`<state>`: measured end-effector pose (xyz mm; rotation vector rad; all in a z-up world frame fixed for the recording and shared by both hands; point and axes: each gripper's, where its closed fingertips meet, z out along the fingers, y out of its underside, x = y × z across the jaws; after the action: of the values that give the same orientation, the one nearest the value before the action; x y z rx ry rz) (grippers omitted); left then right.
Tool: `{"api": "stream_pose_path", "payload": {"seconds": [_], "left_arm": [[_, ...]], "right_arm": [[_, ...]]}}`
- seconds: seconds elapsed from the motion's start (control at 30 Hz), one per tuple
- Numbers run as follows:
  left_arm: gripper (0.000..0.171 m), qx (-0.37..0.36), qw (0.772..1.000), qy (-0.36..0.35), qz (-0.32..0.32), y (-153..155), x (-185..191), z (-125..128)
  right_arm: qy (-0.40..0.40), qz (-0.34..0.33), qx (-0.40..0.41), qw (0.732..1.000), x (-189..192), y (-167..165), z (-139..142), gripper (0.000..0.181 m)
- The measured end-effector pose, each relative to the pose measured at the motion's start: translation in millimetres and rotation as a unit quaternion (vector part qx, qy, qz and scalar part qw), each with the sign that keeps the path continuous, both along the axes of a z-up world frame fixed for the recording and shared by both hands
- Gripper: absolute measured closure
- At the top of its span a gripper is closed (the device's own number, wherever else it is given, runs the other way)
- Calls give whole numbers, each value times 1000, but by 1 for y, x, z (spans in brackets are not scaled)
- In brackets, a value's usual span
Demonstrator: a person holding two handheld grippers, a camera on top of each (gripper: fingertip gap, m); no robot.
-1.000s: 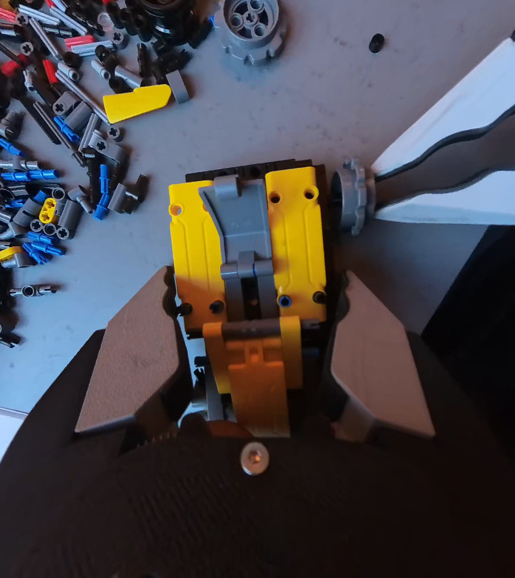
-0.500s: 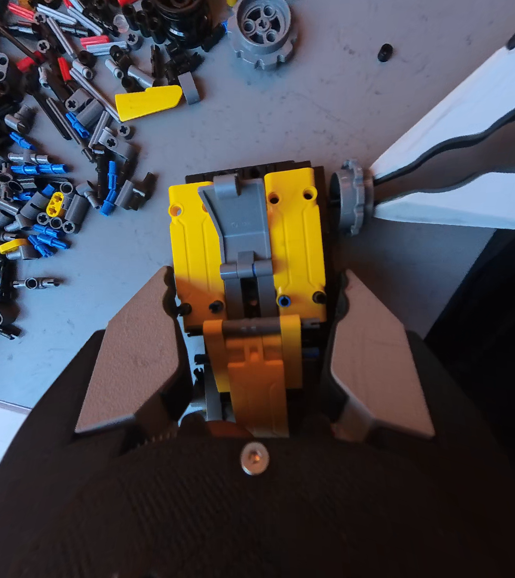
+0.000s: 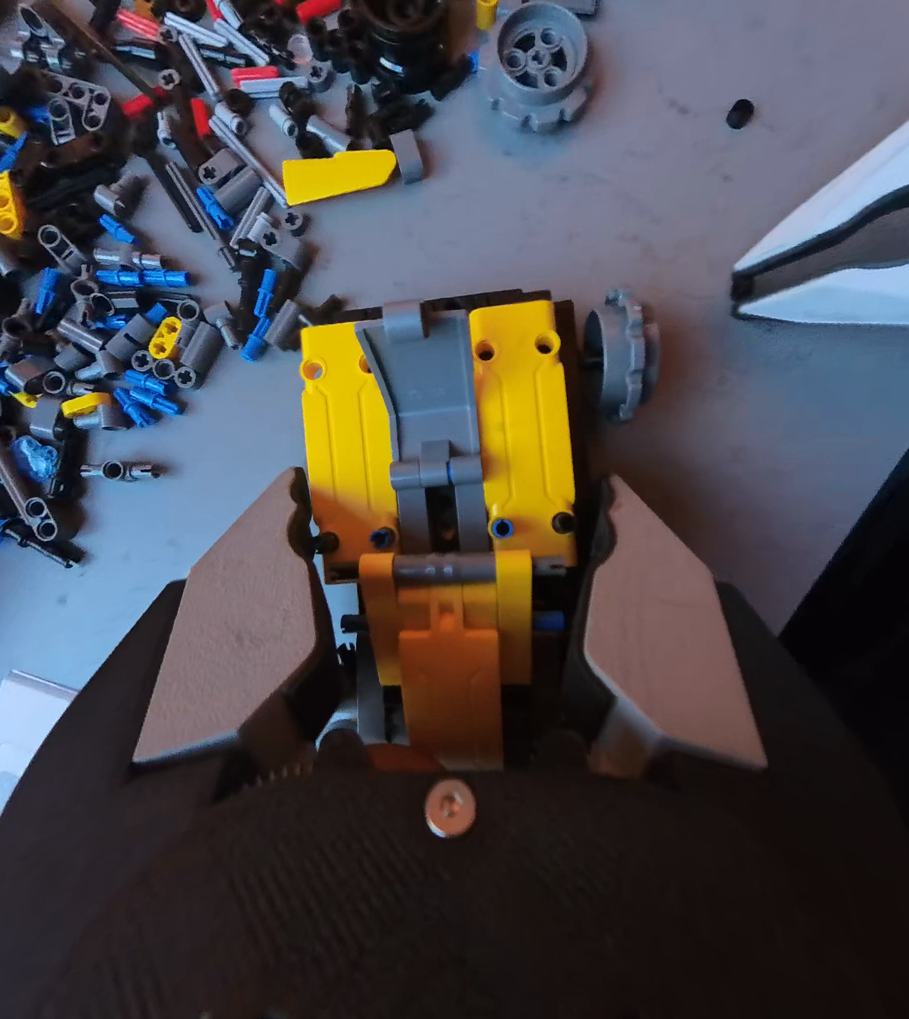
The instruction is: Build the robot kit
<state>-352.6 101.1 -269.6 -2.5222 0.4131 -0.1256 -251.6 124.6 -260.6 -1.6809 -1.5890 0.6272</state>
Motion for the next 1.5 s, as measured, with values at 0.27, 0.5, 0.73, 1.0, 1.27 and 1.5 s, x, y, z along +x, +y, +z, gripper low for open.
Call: {"api": "stream_pose_path", "payload": {"seconds": [0.27,0.5,0.73,1.0,1.27,1.5], "left_arm": [[71,-6,1000,-1,-6,0,0,0],[71,-4,1000,-1,-10,0,1,0],[71,-4,1000,-1,-3,0,0,0],[71,1,1000,0,-2,0,0,0],[71,12,1000,-2,18,2,-1,1],[72,23,1000,-7,14,3,2,2]], "right_arm": [[-27,38,0,999,0,-5,-3,164],[9,53,-26,998,-8,-8,15,142],[24,20,-11,999,-48,-10,18,119],[22,27,-9,999,-57,-12,18,143],[3,18,-2,1000,-57,-8,12,141],[-4,29,36,999,-50,-9,14,142]]}}
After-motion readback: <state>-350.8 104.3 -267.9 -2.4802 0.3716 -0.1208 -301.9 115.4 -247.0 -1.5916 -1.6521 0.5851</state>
